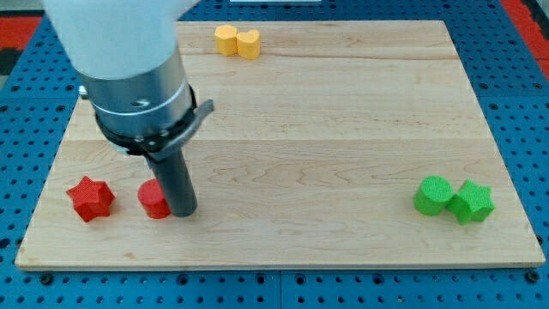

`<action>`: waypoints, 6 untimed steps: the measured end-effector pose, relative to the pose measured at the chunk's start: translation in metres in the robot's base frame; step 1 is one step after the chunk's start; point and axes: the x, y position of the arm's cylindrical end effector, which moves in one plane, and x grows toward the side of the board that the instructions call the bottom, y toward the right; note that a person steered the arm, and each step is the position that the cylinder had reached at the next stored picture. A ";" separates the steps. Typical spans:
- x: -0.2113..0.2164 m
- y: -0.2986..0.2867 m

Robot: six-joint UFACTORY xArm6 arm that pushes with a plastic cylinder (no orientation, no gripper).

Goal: Place the arm to the right of the blue triangle

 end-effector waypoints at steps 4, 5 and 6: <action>0.007 0.025; 0.007 0.025; 0.001 0.024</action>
